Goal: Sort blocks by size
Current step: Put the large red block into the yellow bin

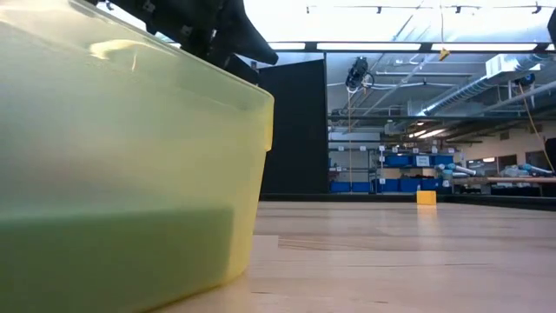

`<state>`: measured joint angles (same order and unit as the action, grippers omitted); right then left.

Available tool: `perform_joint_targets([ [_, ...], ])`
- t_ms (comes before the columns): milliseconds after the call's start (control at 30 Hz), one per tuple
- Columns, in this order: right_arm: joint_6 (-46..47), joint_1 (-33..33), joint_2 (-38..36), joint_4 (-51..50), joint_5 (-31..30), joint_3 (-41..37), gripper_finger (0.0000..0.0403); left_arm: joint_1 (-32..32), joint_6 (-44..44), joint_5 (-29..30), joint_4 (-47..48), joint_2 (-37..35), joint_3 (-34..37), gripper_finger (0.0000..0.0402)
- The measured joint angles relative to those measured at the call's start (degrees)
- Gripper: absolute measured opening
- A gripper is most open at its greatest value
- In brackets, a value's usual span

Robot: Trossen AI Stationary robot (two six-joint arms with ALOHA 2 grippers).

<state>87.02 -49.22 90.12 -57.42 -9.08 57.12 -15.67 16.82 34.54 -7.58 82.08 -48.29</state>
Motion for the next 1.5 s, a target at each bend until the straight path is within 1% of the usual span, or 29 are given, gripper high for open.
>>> perform_joint_targets([
  [133,0.3,0.0,3.4,2.0,0.2,0.0,0.0323,1.4,-0.1,-2.1,-0.5,0.0,0.0,0.0321],
  [233,0.9,0.2,5.8,1.9,1.1,0.0,0.0330,1.8,-0.1,-2.9,-0.6,0.0,0.0,0.0321],
  [300,0.9,0.2,7.3,1.9,1.5,0.0,0.0329,1.8,-0.1,-3.1,-0.3,0.0,0.0,0.0321],
  [400,0.8,0.4,9.3,2.7,1.5,0.0,0.0311,1.8,-0.7,-3.1,-0.3,-0.2,0.0,0.0321],
  [500,0.4,0.7,10.9,5.1,1.5,0.0,0.0273,1.8,-1.3,-3.1,-0.2,-1.3,0.0,0.0321],
  [567,-0.1,0.9,11.7,6.5,1.5,0.1,0.0235,1.8,-1.7,-2.9,-0.3,-2.5,0.0,0.0321],
  [667,-0.5,1.4,12.0,8.4,1.4,0.2,0.0163,1.8,-2.9,-2.2,0.0,-5.3,0.0,0.0321],
  [767,-0.7,2.2,12.0,10.1,0.3,0.2,0.0079,1.8,-4.1,-0.7,1.4,-8.3,0.0,0.0321],
  [800,-1.2,2.5,11.9,11.0,-1.1,0.1,0.0064,1.8,-4.5,0.2,2.4,-9.6,0.0,0.0321],
  [833,-2.0,3.0,12.0,12.6,-3.1,0.2,0.0070,1.8,-4.6,1.1,3.6,-10.7,0.0,0.0321],
  [900,-5.0,4.5,12.4,17.5,-9.6,1.0,0.0071,1.8,-4.6,2.4,5.5,-13.1,0.0,0.0321],
  [1000,-11.1,7.9,12.2,24.9,-15.5,1.1,0.0071,1.7,-4.3,3.4,9.0,-16.4,0.0,0.0321],
  [1067,-17.5,10.5,12.6,33.5,-16.9,1.1,0.0071,1.7,-4.3,3.4,10.3,-18.5,0.0,0.0321],
  [1200,-34.8,16.3,13.7,52.9,-18.6,1.1,0.0071,1.6,-4.5,3.4,11.3,-21.4,0.0,0.0321],
  [1267,-43.6,18.7,14.0,63.5,-18.2,1.2,0.0071,1.6,-4.6,3.7,11.9,-22.7,0.0,0.0321],
  [1367,-53.8,21.4,14.9,75.6,-13.1,1.8,0.0071,1.6,-4.6,4.9,13.2,-24.1,0.0,0.0321],
  [1467,-59.2,23.1,16.7,78.8,-8.4,4.4,0.0071,1.7,-4.6,5.6,14.3,-24.8,0.0,0.0321],
  [1500,-60.3,23.5,17.7,78.5,-6.7,5.6,0.0071,1.7,-4.6,6.0,15.4,-25.1,0.0,0.0321],
])
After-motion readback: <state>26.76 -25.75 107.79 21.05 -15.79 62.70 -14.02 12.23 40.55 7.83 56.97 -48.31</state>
